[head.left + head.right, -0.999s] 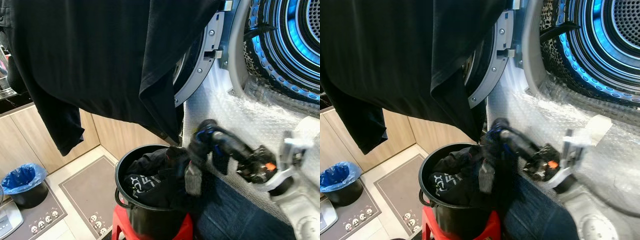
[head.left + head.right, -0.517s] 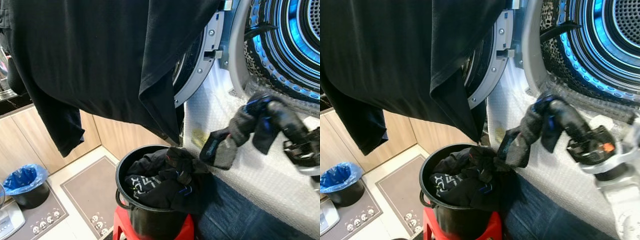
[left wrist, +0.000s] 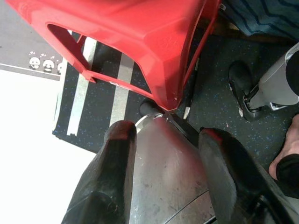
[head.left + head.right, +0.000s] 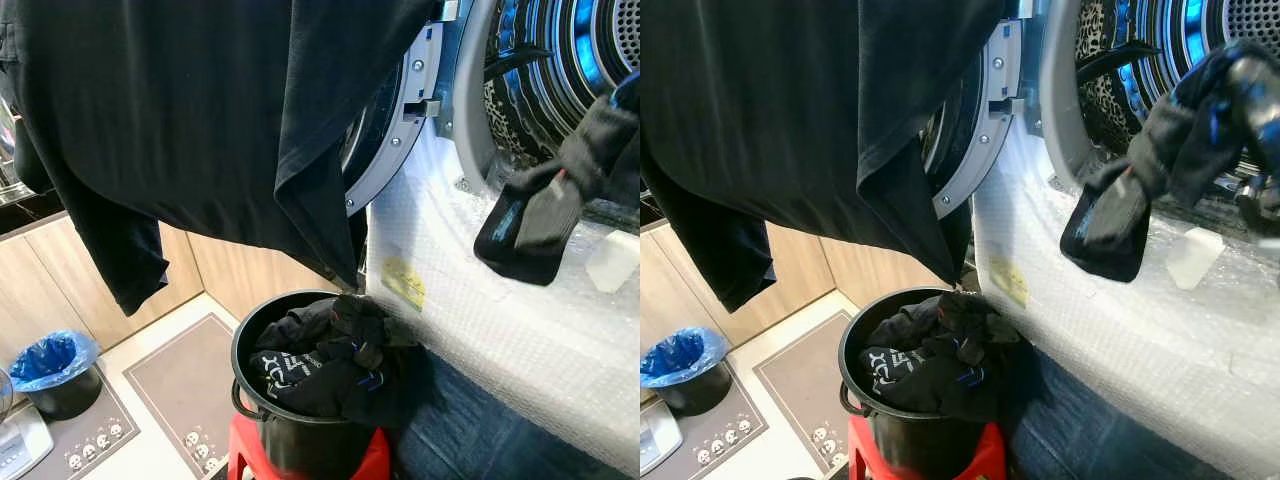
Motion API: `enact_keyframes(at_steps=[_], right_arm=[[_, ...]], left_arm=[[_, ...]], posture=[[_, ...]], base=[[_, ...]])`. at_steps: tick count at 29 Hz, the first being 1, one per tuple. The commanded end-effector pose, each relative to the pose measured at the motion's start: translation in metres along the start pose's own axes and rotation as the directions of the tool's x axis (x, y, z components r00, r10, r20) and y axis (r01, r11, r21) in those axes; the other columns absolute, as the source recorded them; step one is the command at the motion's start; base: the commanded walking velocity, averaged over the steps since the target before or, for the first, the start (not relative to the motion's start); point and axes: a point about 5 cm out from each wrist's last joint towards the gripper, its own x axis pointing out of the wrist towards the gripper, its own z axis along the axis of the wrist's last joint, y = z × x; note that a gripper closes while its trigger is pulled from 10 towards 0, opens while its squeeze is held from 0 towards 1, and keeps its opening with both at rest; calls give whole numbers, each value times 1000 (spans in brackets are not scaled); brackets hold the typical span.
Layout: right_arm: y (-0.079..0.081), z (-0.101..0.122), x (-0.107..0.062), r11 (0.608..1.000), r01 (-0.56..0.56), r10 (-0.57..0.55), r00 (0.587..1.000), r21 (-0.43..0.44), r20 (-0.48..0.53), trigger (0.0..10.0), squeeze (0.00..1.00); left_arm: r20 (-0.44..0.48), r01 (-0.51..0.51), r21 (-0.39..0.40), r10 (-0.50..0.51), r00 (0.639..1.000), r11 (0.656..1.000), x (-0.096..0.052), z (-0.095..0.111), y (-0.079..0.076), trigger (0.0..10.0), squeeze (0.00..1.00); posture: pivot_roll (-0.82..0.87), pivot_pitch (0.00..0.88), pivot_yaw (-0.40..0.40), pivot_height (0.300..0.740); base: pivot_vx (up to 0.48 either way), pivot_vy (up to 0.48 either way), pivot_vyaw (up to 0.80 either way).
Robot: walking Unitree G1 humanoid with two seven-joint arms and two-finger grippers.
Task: Clothes washing
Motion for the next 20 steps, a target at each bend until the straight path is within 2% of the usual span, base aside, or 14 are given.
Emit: enact_keyframes(at_steps=[1,3,4,11,13,14,15,18,19,20], right_arm=[[0,4,9,1000,21,-22,1000,-14,-22,10000,0],[-15,5,27,989,143,-145,987,-25,-69,10000,0],[-26,6,34,972,229,-233,969,-55,-77,10000,0],[-51,9,47,909,402,-411,908,-114,-83,10000,0],[-61,15,55,847,488,-508,860,-209,-50,10000,0],[-61,15,55,847,488,-508,860,-209,-50,10000,0],[-65,16,59,823,524,-548,834,-222,-64,10000,0],[-81,18,62,711,633,-677,734,-307,-53,10000,0],[-91,23,61,616,691,-749,662,-377,-10,10000,0],[-94,24,60,592,702,-765,644,-395,-2,10000,0]], left_arm=[[-88,21,6,-21,996,1000,-3,-22,-5,10000,0],[-89,20,4,-20,996,1000,-3,-23,-5,10000,0],[-90,20,3,-20,996,1000,-4,-23,-6,10000,0],[-94,21,1,-21,995,1000,-4,-26,-7,10000,0],[-98,21,-8,-21,995,1000,-5,-29,-8,10000,0],[-98,21,-8,-21,995,1000,-5,-29,-8,10000,0],[-100,20,-17,-22,995,1000,-5,-30,-9,10000,0],[-105,19,-33,-22,994,999,-6,-33,-10,10000,0],[-107,21,-34,-25,994,999,-6,-35,-11,10000,0],[-108,22,-34,-26,994,999,-6,-36,-12,10000,0]], posture=[[-179,0,59,740],[-174,0,59,740],[-172,0,58,740],[-155,0,52,740],[-148,0,48,740],[-148,0,48,740],[-143,0,44,740],[-142,0,42,740],[-140,0,38,740],[-140,0,37,740]], base=[[0,0,0],[0,0,0],[0,0,0],[0,0,0],[0,0,0],[0,0,0],[0,0,0],[0,0,0],[0,0,0],[0,0,0]])
